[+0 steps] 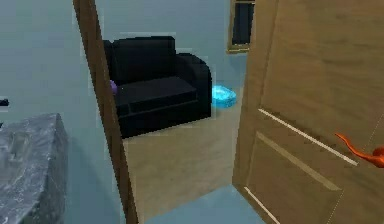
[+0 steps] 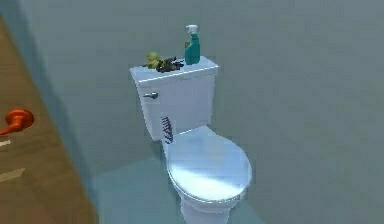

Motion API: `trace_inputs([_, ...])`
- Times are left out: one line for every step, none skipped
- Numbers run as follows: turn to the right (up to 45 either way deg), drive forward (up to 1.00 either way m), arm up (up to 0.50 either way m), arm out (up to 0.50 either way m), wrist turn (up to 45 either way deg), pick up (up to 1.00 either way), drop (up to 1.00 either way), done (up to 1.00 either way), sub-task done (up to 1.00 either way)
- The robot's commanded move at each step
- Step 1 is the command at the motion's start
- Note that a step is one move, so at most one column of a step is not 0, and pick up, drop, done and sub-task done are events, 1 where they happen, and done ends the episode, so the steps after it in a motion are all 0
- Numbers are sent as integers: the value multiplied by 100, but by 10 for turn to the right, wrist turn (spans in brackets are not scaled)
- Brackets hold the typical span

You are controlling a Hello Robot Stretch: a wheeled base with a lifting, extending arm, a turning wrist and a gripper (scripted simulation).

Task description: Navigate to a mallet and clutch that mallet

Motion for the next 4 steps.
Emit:
trace_inputs([0,80,0,0,0,0,0,0,0])
trace_inputs([-60,0,0,0,0,0,0,0,0])
trace_inputs([0,80,0,0,0,0,0,0,0])
trace_inputs([450,0,0,0,0,0,0,0,0])
